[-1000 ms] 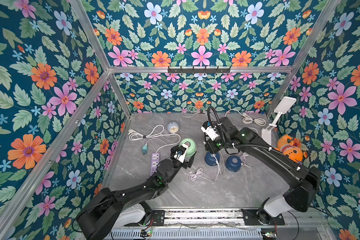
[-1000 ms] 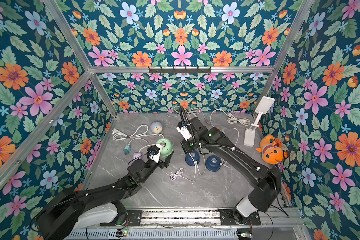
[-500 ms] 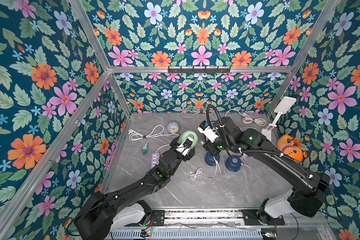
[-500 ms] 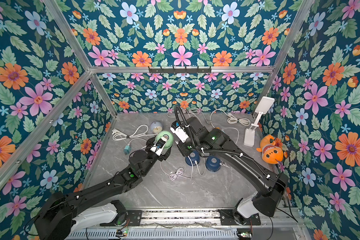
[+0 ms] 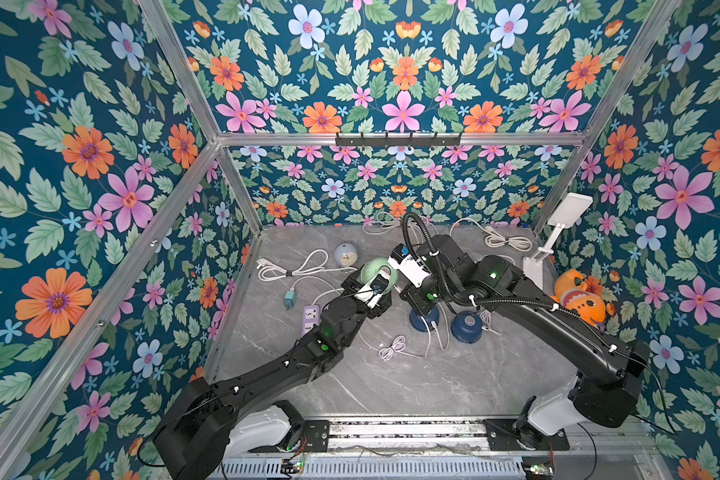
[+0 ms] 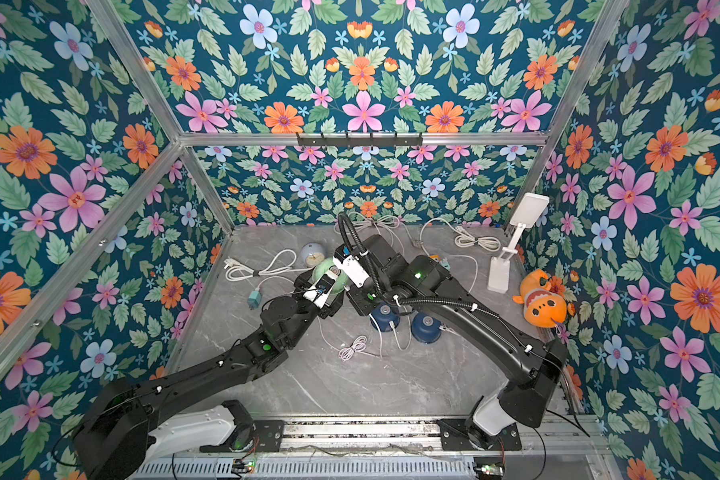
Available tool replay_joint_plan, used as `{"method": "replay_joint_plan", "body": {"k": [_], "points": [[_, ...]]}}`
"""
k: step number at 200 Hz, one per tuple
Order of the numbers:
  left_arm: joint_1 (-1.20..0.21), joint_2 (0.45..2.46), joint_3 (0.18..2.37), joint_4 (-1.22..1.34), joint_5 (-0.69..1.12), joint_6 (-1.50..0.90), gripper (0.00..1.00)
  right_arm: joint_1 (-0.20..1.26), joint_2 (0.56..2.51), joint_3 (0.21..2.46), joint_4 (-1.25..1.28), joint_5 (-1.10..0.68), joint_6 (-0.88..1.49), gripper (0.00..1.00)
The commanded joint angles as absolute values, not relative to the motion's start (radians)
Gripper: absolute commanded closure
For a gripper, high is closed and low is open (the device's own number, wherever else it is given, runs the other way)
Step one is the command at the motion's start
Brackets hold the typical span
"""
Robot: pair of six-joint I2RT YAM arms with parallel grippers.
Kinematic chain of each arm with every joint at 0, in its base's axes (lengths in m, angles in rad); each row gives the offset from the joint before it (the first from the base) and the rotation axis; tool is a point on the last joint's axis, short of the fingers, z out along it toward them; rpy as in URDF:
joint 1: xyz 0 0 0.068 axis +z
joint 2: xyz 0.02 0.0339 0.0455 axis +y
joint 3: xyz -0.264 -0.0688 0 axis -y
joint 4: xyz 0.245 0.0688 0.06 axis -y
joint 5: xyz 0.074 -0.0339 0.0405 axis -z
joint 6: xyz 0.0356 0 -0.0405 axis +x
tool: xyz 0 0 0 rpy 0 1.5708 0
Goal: Charge the cordless meat grinders
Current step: Insert the charging cable into the cordless meat grinder.
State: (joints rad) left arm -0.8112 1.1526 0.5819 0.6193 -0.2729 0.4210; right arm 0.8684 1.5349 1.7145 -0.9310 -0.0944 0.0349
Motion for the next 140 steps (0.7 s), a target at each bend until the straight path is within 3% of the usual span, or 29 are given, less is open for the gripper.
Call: {"method": "replay_joint_plan", "body": {"k": [1,140], "points": [[-0.81,1.147,0.586,0.637,-0.261,0.428,0.54,0.869,1.542,1.727,-0.94,-0.078,0.04,1.0],[-0.816,1.135,0.575,0.618,-0.228,0.421,0.55,0.868,1.572,1.742,-0.927,-0.074,0.045,1.0]]}}
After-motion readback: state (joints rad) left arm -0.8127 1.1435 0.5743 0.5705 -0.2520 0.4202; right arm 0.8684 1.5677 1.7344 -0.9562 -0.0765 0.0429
